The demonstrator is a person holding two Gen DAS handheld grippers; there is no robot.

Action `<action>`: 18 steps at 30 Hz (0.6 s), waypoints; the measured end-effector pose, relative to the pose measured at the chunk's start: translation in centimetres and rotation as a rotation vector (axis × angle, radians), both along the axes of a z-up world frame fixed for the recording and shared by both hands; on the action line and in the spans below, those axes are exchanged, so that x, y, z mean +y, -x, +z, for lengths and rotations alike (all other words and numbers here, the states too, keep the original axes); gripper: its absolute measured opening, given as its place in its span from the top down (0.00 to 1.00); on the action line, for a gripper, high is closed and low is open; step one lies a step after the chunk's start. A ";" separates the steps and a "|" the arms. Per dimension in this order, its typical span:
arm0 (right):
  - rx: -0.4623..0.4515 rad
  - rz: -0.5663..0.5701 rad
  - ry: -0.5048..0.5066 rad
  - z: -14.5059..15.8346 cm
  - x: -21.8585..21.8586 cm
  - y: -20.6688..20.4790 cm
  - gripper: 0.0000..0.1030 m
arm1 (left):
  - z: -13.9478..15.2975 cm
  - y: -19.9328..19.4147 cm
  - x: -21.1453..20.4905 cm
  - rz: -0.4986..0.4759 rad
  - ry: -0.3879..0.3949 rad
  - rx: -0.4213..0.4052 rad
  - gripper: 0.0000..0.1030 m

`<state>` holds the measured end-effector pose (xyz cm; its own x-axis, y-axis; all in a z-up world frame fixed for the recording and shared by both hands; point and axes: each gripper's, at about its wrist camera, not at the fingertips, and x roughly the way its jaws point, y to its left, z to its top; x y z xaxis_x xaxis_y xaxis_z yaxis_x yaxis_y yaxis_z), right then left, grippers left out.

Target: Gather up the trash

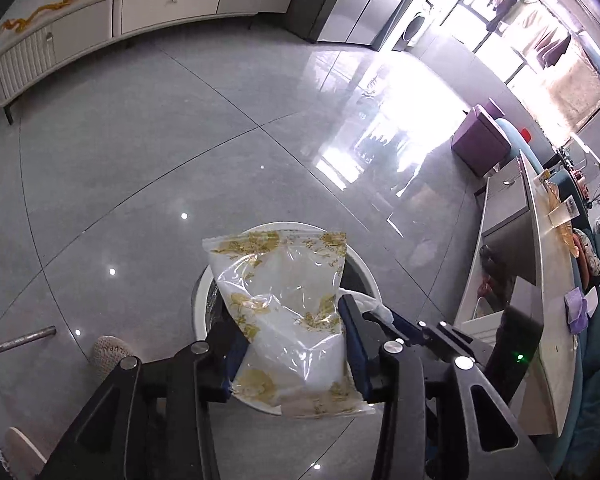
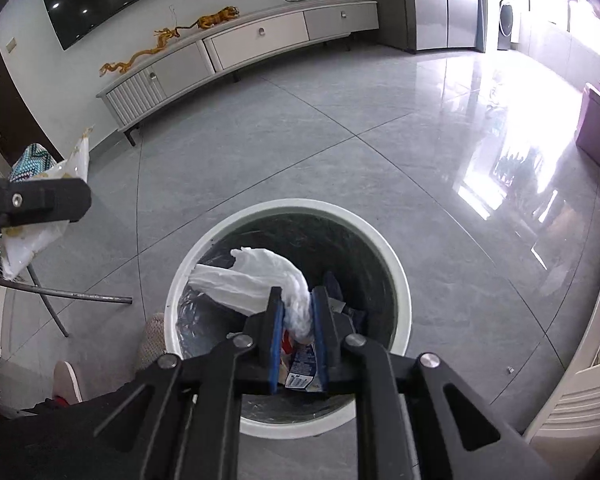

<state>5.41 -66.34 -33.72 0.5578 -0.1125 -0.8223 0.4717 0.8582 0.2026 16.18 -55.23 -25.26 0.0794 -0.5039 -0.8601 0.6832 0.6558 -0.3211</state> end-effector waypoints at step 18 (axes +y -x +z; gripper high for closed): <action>-0.007 -0.049 0.103 4.2 1.1 2.4 0.54 | 5.5 2.4 3.0 0.044 0.032 -0.197 0.43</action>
